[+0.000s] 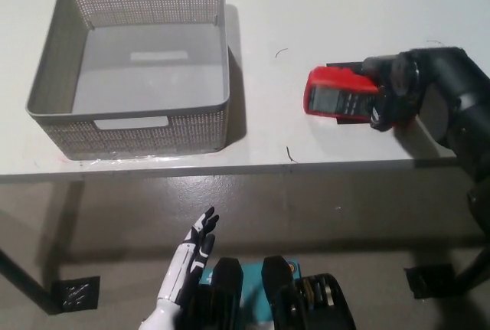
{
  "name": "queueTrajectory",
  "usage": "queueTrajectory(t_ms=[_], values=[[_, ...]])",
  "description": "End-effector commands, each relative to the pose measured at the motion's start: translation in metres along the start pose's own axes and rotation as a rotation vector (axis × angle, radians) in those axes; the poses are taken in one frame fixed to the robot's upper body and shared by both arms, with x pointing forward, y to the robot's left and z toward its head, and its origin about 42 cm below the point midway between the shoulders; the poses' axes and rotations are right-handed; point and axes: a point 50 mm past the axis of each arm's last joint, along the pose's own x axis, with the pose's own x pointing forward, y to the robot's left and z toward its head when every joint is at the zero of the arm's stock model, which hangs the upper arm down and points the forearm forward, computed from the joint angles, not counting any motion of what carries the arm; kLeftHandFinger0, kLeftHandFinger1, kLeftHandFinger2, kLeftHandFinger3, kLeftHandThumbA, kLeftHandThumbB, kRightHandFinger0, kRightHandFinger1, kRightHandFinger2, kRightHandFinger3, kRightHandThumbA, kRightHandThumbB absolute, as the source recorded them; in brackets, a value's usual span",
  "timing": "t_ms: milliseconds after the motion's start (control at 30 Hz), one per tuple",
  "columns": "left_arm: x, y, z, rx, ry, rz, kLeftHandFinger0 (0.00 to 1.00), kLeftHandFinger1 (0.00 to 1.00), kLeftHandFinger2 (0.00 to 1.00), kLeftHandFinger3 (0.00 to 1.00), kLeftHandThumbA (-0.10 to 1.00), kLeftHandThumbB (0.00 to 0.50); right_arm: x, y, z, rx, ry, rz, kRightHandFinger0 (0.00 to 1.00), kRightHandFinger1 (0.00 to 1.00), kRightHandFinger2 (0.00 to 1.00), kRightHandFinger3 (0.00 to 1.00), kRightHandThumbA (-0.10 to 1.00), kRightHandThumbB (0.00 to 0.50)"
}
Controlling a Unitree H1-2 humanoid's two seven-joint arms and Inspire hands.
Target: Use the right hand to pick up a multimeter on the right side and put it into a container on the left side
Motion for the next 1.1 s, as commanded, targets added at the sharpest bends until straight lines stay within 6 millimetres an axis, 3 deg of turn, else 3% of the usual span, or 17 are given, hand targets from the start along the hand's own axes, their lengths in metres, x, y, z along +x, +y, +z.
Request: queueTrajectory(t_ms=[0, 67, 100, 133, 167, 233, 267, 333, 400, 433, 500, 567, 700, 800, 900, 1000, 1067], values=[[0.004, 0.0, 0.01, -0.001, -0.069, 0.01, 1.0, 1.0, 1.0, 1.0, 1.0, 0.484, 0.006, 0.025, -0.011, 0.17, -0.072, -0.008, 0.02, 0.34, 0.66, 0.42, 0.75, 0.0], [0.003, 0.001, 0.009, -0.006, -0.066, 0.01, 1.0, 1.0, 1.0, 1.0, 1.0, 0.482, 0.005, 0.023, -0.014, 0.218, -0.085, -0.019, 0.0, 0.43, 0.85, 0.39, 0.5, 0.0], [0.002, 0.0, 0.009, -0.006, -0.064, 0.015, 1.0, 1.0, 1.0, 1.0, 1.0, 0.487, 0.004, 0.021, -0.016, 0.259, -0.092, -0.009, 0.0, 0.43, 0.81, 0.37, 0.41, 0.0], [0.002, 0.0, 0.009, -0.004, -0.064, 0.016, 1.0, 1.0, 1.0, 1.0, 1.0, 0.487, 0.004, 0.02, -0.016, 0.287, -0.095, -0.004, 0.0, 0.41, 0.76, 0.5, 0.3, 0.0], [0.001, 0.001, 0.009, -0.001, -0.066, 0.017, 1.0, 1.0, 1.0, 1.0, 1.0, 0.479, 0.003, 0.019, -0.017, 0.401, -0.097, 0.009, 0.01, 0.44, 0.8, 0.64, 0.24, 0.0], [0.004, 0.002, 0.011, 0.005, -0.075, 0.017, 1.0, 1.0, 1.0, 1.0, 1.0, 0.467, 0.001, 0.013, -0.017, 0.611, -0.126, 0.039, 0.0, 0.38, 0.7, 0.72, 0.17, 0.0], [0.003, 0.002, 0.01, 0.006, -0.073, 0.02, 1.0, 1.0, 1.0, 1.0, 1.0, 0.464, -0.001, 0.009, -0.018, 0.703, -0.161, 0.05, 0.06, 0.42, 0.73, 0.79, 0.13, 0.0], [0.001, 0.003, 0.01, 0.005, -0.07, 0.022, 1.0, 1.0, 1.0, 1.0, 1.0, 0.447, -0.004, 0.002, -0.016, 0.905, -0.223, 0.102, 0.0, 0.33, 0.64, 0.95, 0.1, 0.0], [0.0, 0.004, 0.01, 0.009, -0.071, 0.022, 1.0, 1.0, 1.0, 1.0, 1.0, 0.451, -0.006, -0.002, -0.017, 1.141, -0.294, 0.127, 0.0, 0.22, 0.57, 0.84, 0.01, 0.0], [0.001, 0.004, 0.01, 0.013, -0.073, 0.021, 1.0, 1.0, 1.0, 1.0, 1.0, 0.461, -0.008, -0.007, -0.019, 1.276, -0.335, 0.142, 0.0, 0.05, 0.43, 0.65, 0.1, 0.0], [0.002, 0.004, 0.01, 0.014, -0.072, 0.021, 1.0, 1.0, 1.0, 1.0, 1.0, 0.464, -0.011, -0.01, -0.022, 1.444, -0.431, 0.178, 0.0, 0.0, 0.24, 0.53, 0.18, 0.0], [-0.001, 0.002, 0.009, 0.022, -0.07, 0.017, 1.0, 1.0, 1.0, 1.0, 1.0, 0.467, -0.01, -0.002, -0.025, 1.713, -0.53, 0.207, 0.0, 0.0, 0.0, 0.32, 0.31, 0.0], [-0.006, 0.003, 0.008, 0.03, -0.067, 0.017, 1.0, 1.0, 1.0, 1.0, 1.0, 0.464, -0.006, 0.009, -0.022, 1.928, -0.615, 0.22, 0.0, 0.0, 0.0, 0.08, 0.55, 0.0], [-0.005, 0.004, 0.009, 0.025, -0.068, 0.017, 1.0, 1.0, 1.0, 1.0, 1.0, 0.454, -0.006, 0.01, -0.019, 2.063, -0.69, 0.235, 0.0, 0.0, 0.0, 0.09, 0.59, 0.0], [-0.002, 0.004, 0.009, 0.03, -0.073, 0.016, 1.0, 1.0, 1.0, 1.0, 1.0, 0.453, -0.006, 0.011, -0.016, 2.152, -0.776, 0.256, 0.0, 0.0, 0.0, 0.08, 0.76, 0.0], [-0.006, 0.003, 0.008, 0.035, -0.069, 0.011, 1.0, 1.0, 1.0, 1.0, 1.0, 0.454, -0.005, 0.012, -0.005, 2.216, -0.826, 0.285, 0.0, 0.0, 0.0, 0.08, 0.74, 0.0], [-0.007, 0.002, 0.008, 0.032, -0.066, 0.011, 1.0, 1.0, 1.0, 1.0, 1.0, 0.448, -0.004, 0.009, 0.006, 2.237, -0.851, 0.302, 0.0, 0.0, 0.0, 0.03, 0.58, 0.0]])
